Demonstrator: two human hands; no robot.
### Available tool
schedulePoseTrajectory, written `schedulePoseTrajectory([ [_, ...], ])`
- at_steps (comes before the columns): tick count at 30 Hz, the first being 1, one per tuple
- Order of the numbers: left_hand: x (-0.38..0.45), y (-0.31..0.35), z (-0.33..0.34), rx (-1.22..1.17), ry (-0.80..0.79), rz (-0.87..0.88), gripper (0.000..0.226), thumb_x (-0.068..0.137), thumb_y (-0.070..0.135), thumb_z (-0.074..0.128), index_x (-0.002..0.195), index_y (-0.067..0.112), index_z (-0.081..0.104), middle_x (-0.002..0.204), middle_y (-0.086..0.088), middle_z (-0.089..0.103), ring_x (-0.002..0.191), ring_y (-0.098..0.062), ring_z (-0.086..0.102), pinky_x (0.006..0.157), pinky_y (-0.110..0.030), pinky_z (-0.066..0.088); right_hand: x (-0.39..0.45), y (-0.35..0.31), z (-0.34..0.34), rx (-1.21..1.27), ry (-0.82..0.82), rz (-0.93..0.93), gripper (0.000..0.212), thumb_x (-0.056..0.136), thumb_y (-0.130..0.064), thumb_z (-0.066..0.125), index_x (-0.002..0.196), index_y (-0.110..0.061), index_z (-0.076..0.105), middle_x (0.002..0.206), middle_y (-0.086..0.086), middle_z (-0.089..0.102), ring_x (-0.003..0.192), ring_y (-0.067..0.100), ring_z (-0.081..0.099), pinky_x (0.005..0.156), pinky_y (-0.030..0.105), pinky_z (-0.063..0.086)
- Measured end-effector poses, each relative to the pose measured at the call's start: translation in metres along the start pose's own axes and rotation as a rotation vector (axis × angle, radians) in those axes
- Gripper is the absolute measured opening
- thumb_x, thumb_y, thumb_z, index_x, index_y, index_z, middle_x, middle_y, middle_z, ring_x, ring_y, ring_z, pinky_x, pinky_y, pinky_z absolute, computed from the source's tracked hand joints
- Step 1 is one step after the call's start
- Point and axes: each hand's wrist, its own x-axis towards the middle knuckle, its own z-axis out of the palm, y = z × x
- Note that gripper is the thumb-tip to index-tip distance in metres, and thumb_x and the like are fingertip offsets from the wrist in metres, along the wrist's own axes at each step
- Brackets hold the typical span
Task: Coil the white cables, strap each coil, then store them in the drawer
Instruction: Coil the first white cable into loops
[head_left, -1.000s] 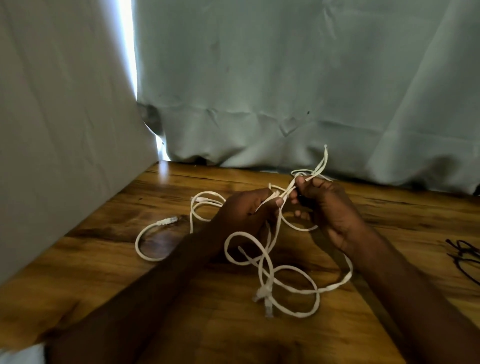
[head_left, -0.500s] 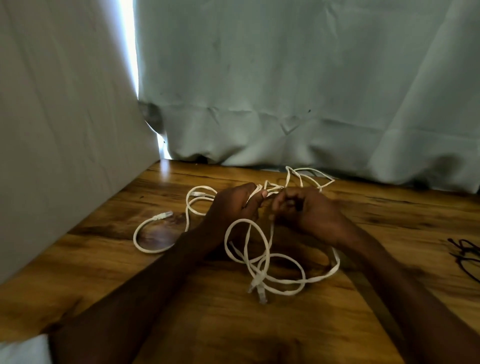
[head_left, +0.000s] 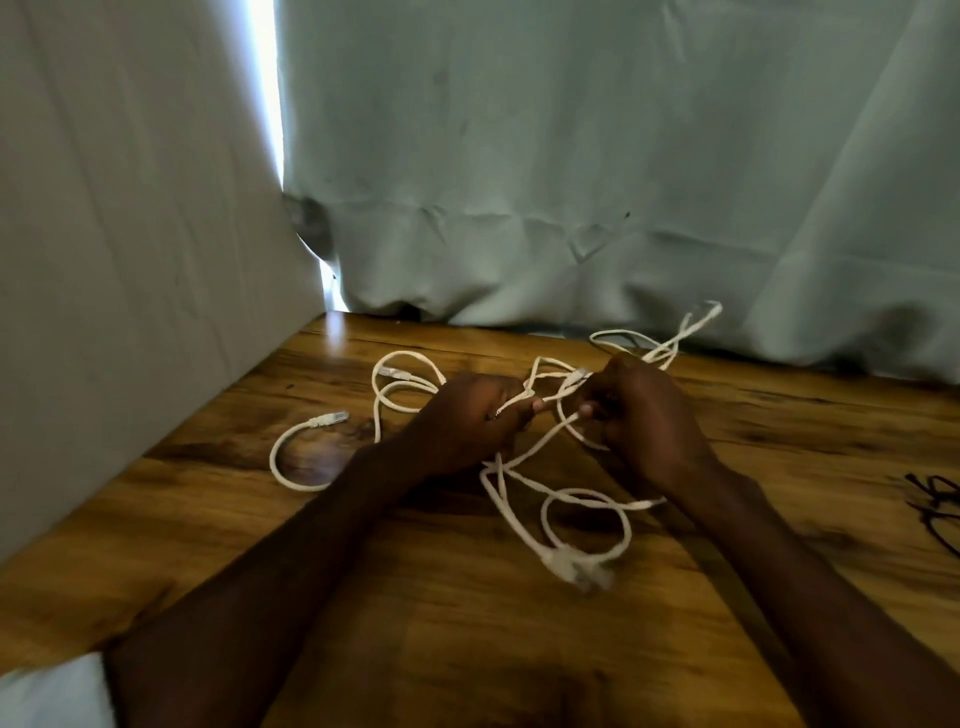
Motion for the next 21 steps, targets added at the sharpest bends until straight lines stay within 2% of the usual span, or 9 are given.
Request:
schedulePoseTrajectory([
  [2, 0.0, 0.0, 0.0, 0.005, -0.019, 0.001, 0.032, 0.101, 0.044, 0.053, 0.079, 0.025, 0.064, 0.074, 0.008, 0.066, 0.072, -0.007, 0.063, 0.068, -0.03, 0.05, -0.001, 0.007, -0.004, -0.068, 0.082, 0.086, 0.019, 0.083, 0.0, 0.072, 0.087, -0.017, 0.076, 0.094, 0.001, 0.056, 0.078, 0.018, 0.053, 0.06, 0.018, 0.033],
  [5, -0.001, 0.0, -0.001, -0.077, -0.016, 0.007, 0.037, 0.1, 0.043, 0.052, 0.076, 0.018, 0.063, 0.065, 0.003, 0.066, 0.062, -0.014, 0.064, 0.063, -0.031, 0.049, -0.001, 0.02, -0.007, -0.15, 0.146, 0.237, 0.009, 0.085, -0.007, 0.076, 0.093, -0.013, 0.077, 0.102, 0.01, 0.058, 0.091, 0.033, 0.061, 0.069, 0.031, 0.043],
  [8, -0.001, 0.0, 0.0, -0.12, -0.026, 0.003, 0.035, 0.104, 0.037, 0.054, 0.076, 0.018, 0.062, 0.058, 0.0, 0.065, 0.052, -0.014, 0.063, 0.057, -0.027, 0.048, 0.0, 0.023, -0.011, -0.191, 0.154, 0.325, 0.014, 0.083, -0.009, 0.079, 0.097, -0.014, 0.077, 0.111, 0.012, 0.062, 0.099, 0.036, 0.064, 0.077, 0.039, 0.051],
  [12, -0.001, 0.0, 0.004, -0.095, 0.023, 0.013, 0.034, 0.106, 0.032, 0.052, 0.076, 0.02, 0.062, 0.058, 0.001, 0.064, 0.053, -0.013, 0.063, 0.059, -0.029, 0.05, 0.001, 0.006, -0.009, -0.105, 0.028, 0.177, 0.016, 0.083, -0.017, 0.083, 0.096, -0.025, 0.079, 0.101, -0.005, 0.068, 0.088, 0.016, 0.064, 0.071, 0.03, 0.047],
  [14, -0.001, 0.001, 0.005, -0.139, 0.043, -0.026, 0.035, 0.107, 0.03, 0.05, 0.078, 0.014, 0.063, 0.059, -0.002, 0.065, 0.052, -0.014, 0.064, 0.058, -0.03, 0.052, 0.0, -0.004, -0.004, -0.016, -0.011, 0.122, 0.018, 0.085, -0.013, 0.078, 0.095, -0.028, 0.079, 0.102, -0.007, 0.068, 0.09, 0.013, 0.062, 0.073, 0.033, 0.051],
  [18, -0.001, 0.012, 0.002, -0.232, 0.113, -0.107, 0.035, 0.108, 0.035, 0.047, 0.088, 0.012, 0.064, 0.07, -0.003, 0.073, 0.058, -0.021, 0.069, 0.06, -0.035, 0.057, -0.001, -0.01, 0.001, 0.073, 0.061, 0.019, 0.019, 0.089, -0.013, 0.072, 0.098, -0.029, 0.076, 0.102, -0.009, 0.063, 0.084, 0.011, 0.059, 0.066, 0.028, 0.044],
  [21, 0.002, 0.023, -0.003, -0.396, 0.167, -0.132, 0.038, 0.109, 0.034, 0.045, 0.091, 0.005, 0.062, 0.072, -0.007, 0.075, 0.044, -0.031, 0.056, 0.049, -0.03, 0.048, -0.001, -0.009, 0.001, 0.119, 0.206, -0.02, 0.021, 0.092, -0.017, 0.07, 0.109, -0.029, 0.069, 0.107, -0.009, 0.058, 0.083, 0.008, 0.056, 0.066, 0.026, 0.043],
])
